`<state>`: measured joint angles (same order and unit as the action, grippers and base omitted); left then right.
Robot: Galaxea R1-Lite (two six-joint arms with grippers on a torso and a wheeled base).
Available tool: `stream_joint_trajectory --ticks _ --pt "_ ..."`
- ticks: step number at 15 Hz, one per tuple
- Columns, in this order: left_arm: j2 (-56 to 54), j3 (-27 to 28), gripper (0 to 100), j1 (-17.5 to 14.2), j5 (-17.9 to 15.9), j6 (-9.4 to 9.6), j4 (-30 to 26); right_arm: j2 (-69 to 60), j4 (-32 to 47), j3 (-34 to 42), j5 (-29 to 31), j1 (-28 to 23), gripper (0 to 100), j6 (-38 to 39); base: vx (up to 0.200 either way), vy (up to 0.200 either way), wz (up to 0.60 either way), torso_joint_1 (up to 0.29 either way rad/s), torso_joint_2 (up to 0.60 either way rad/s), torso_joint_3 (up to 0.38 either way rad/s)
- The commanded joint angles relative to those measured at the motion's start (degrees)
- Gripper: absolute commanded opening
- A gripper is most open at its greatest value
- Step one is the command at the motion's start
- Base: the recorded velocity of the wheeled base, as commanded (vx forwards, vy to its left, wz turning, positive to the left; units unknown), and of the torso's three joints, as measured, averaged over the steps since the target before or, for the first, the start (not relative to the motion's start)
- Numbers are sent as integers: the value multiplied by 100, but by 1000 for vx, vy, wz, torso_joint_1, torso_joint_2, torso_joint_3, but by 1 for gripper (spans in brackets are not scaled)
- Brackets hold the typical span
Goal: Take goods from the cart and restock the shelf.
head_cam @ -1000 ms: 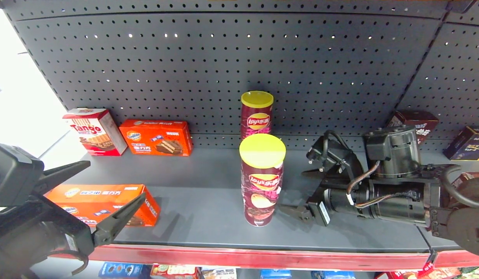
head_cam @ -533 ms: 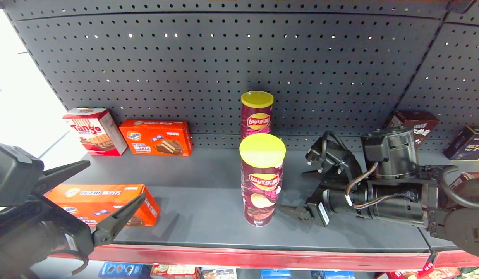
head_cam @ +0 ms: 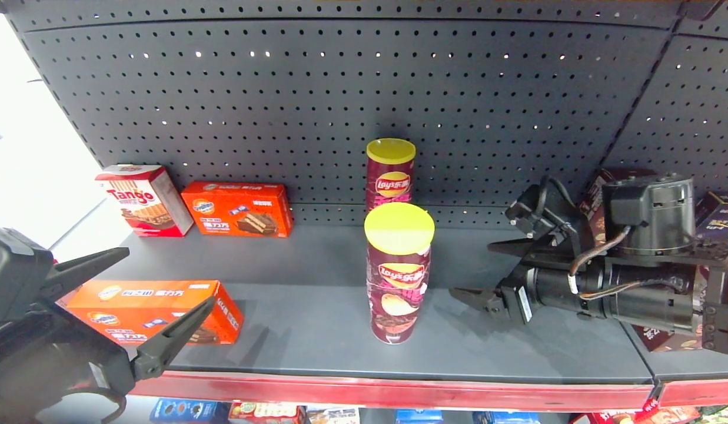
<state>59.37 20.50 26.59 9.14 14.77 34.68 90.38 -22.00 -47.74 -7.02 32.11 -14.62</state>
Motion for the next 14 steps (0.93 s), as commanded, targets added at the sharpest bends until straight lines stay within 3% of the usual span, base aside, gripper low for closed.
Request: stream_joint_trajectory --ticks 1,5,7,10,11,14 --pt "-39 -11 100 -4 0 -1 3 -161 -6 80 -1 -29 100 -6 0 0 0 0 0 0" --pt "-215 -3 100 -242 0 -1 3 -1005 -137 371 -19 -803 100 143 0 0 0 0 0 0" --pt "-619 -20 100 -488 9 34 -58 -2174 -261 784 -36 -1717 100 381 0 0 0 0 0 0" --pt "-1323 -117 100 -567 527 78 -102 -4055 -181 1496 -1 -2974 100 890 0 0 0 0 0 0" --pt "-1621 -178 100 -567 729 166 -225 -4723 -111 1847 -19 -3352 100 987 0 0 0 0 0 0" --pt "-2676 -337 100 -567 800 465 -1289 -6243 487 3060 52 -3747 100 1013 0 0 0 0 0 0"
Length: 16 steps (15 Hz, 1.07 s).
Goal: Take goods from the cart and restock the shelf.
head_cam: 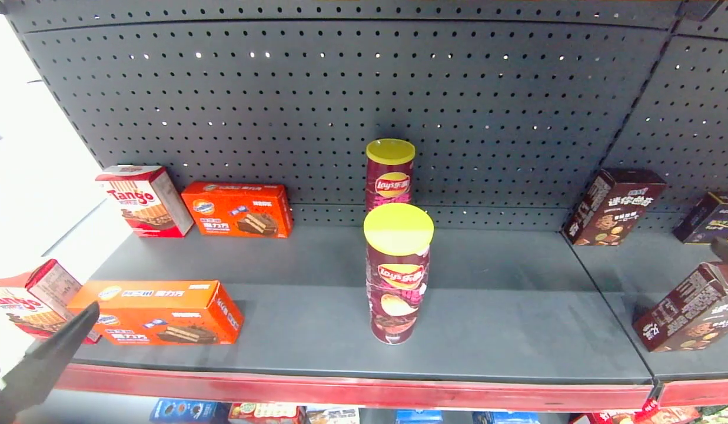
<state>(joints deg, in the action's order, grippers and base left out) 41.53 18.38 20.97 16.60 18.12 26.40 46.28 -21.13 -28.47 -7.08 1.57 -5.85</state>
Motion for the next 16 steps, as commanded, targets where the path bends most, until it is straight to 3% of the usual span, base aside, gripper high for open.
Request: stream_joint_trajectory --ticks 1,4,5,6,8,12,16 --pt "-1191 -160 100 -14 62 175 -795 -2123 618 1308 234 -799 100 137 0 0 0 0 0 0" --pt "-2879 -221 100 -31 449 333 -2535 -3775 1691 2205 998 -1212 100 111 0 0 0 0 0 0" --pt "-3134 -221 100 -40 502 333 -2790 -4074 1770 2425 1051 -1212 100 119 0 0 0 0 0 0" --pt "-3573 -221 100 -181 537 368 -3168 -4091 1357 2847 1359 -1221 100 234 0 0 0 0 0 0" --pt "-3793 -256 100 -471 519 359 -3352 -4083 1708 2847 1394 -1221 100 532 0 0 0 0 0 0" --pt "-3828 -511 100 -462 502 324 -3300 -4083 2095 2847 928 -1212 100 541 0 0 0 0 0 0" --pt "-3995 -740 100 -409 502 324 -3291 -4083 2095 2847 884 -1221 100 576 0 0 0 0 0 0"
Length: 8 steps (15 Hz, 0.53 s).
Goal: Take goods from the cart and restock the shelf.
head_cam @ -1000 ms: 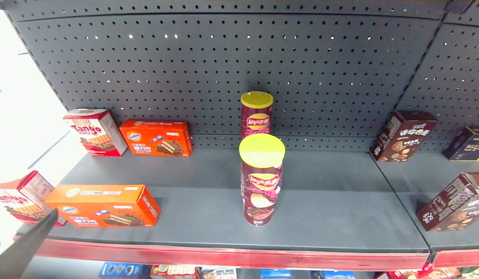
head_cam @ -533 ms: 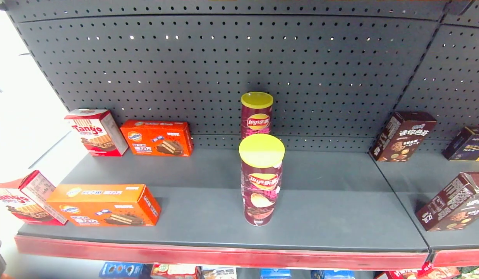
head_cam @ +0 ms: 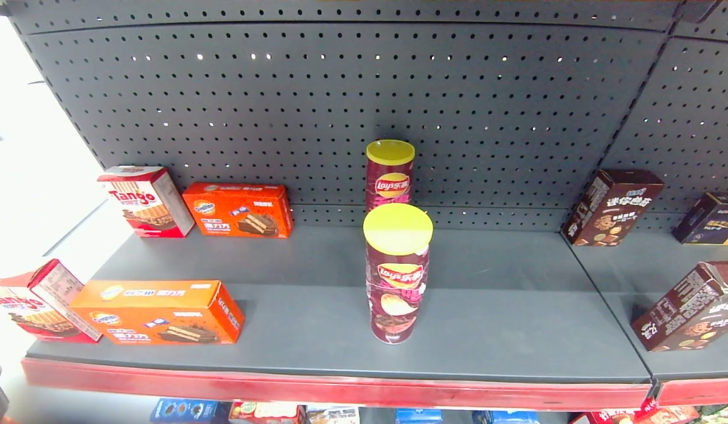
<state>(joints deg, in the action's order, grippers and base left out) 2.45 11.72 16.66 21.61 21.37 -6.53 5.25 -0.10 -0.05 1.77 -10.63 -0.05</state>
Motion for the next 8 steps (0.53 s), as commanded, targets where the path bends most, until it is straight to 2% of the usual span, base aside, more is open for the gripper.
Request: stream_joint_trajectory --ticks 1,5,7,8 --pt "-131 -90 100 30 1 -1 3 20 -8 5 -1 0 100 5 0 0 0 0 0 0" --pt "-148 -108 100 39 27 -63 3 28 -8 5 -1 0 100 5 0 0 0 0 0 0" --pt "-157 -205 100 39 18 -116 12 46 1 5 8 377 100 -4 0 0 0 0 0 0" --pt "-157 -257 100 39 18 -247 21 -42 45 -13 -1 1160 100 -4 0 0 0 0 0 0"
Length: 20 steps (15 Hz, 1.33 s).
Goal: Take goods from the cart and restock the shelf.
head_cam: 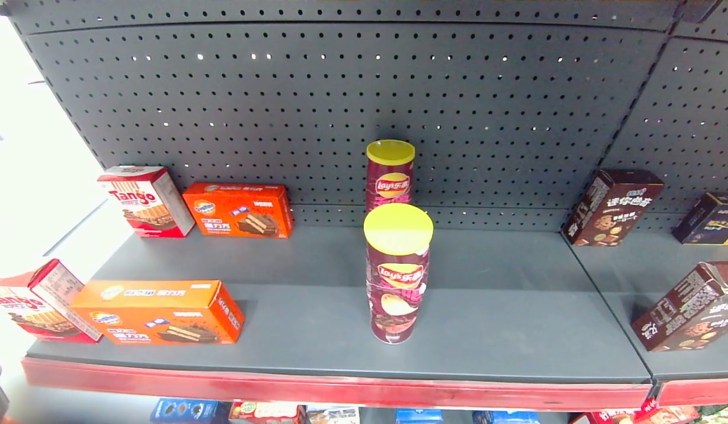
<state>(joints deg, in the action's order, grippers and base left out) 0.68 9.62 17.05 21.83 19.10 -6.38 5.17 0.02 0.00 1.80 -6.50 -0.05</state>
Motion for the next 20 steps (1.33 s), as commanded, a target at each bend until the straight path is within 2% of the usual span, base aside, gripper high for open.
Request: stream_joint_trajectory --ticks 1,2,4,6,8,9,11,12,13,14,15,17,18,20 --pt "20 -48 100 8 5 -56 5 -60 -2 0 -13 878 100 -4 0 0 0 0 0 0" --pt "-42 -101 100 8 5 -126 5 -236 -2 0 -13 676 100 -13 0 0 0 0 0 0" --pt "-68 -241 100 52 23 -170 -4 -473 -11 0 4 650 100 14 0 0 0 0 0 0" --pt "-68 -355 100 61 119 -311 5 -473 -20 0 4 650 100 14 0 0 0 0 0 0" --pt "-68 -470 100 61 58 -416 5 -473 -20 0 4 650 100 14 0 0 0 0 0 0" --pt "-68 -540 100 61 -21 -645 49 -473 -20 0 4 650 100 14 0 0 0 0 0 0" --pt "-68 -654 100 61 -135 -812 295 -473 -20 0 4 650 100 14 0 0 0 0 0 0" --pt "-68 -707 100 61 -267 -952 435 -473 -20 0 4 650 100 14 0 0 0 0 0 0" --pt "-68 -716 100 61 -549 -943 479 -473 -20 0 4 650 100 14 0 0 0 0 0 0" --pt "-68 -733 100 61 -636 -1040 479 -473 -20 0 4 650 100 14 0 0 0 0 0 0" --pt "-68 -777 100 79 -689 -1330 506 -473 -20 0 4 650 100 14 0 0 0 0 0 0" --pt "-68 -777 100 79 -733 -1321 506 -473 -20 0 4 650 100 14 0 0 0 0 0 0" --pt "-68 -812 100 88 -777 -1374 558 -473 -20 0 4 650 100 14 0 0 0 0 0 0" --pt "-68 -962 100 17 -1234 -1409 928 -473 -20 0 4 650 100 14 0 0 0 0 0 0"
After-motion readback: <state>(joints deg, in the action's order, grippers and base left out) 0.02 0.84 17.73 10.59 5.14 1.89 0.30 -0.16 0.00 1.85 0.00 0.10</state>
